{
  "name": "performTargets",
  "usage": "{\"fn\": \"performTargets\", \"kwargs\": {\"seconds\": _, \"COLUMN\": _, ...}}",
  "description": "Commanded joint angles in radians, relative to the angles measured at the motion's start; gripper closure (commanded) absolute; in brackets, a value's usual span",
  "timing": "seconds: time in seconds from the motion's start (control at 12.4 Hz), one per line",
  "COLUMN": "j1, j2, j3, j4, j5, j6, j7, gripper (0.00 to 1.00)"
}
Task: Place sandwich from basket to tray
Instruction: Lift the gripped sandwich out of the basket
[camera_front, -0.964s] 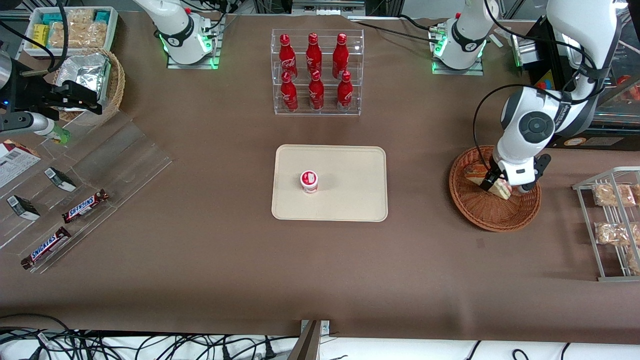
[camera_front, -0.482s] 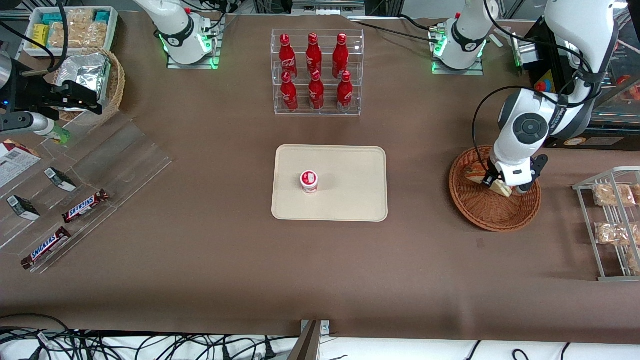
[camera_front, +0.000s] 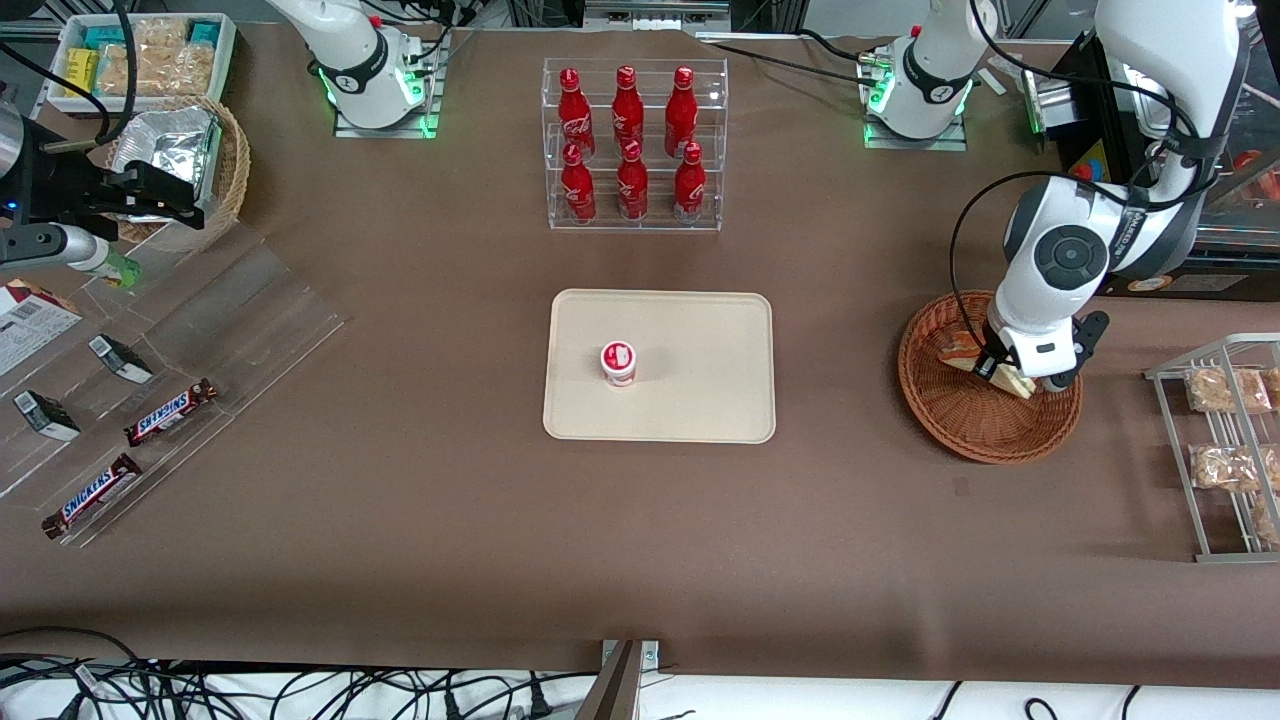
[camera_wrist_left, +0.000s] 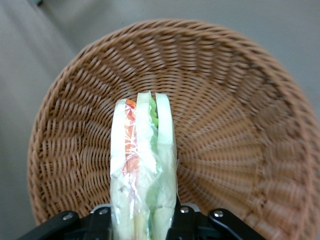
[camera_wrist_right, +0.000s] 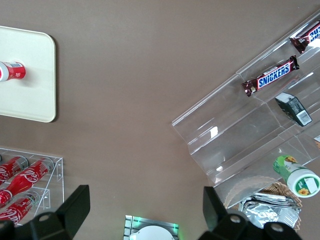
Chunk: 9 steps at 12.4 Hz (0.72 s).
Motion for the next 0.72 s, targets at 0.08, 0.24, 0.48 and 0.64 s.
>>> {"fn": "performTargets", "kwargs": {"seconds": 0.08, "j1": 0.004, "j2": -0.068, "j3": -0.021, "j4": 0.186, "j5": -0.184, "j6": -0.301, "j7": 0.373, "gripper": 1.0}}
{"fn": "performTargets", "kwargs": {"seconds": 0.24, "j1": -0.002, "j2": -0.065, "j3": -0.019, "j4": 0.318, "j5": -0.262, "j6": -0.451, "j7": 0.552, "gripper": 1.0}}
{"fn": "performTargets", "kwargs": {"seconds": 0.48, "j1": -0.011, "j2": -0.065, "j3": -0.054, "j4": 0.438, "j5": -0.3, "j6": -0.539, "j7": 0.744, "gripper": 1.0}}
{"fn": "performTargets", "kwargs": {"seconds": 0.64, "j1": -0.014, "j2": -0.054, "j3": -0.106, "j4": 0.519, "j5": -0.302, "j6": -0.614, "j7": 0.823, "gripper": 1.0}}
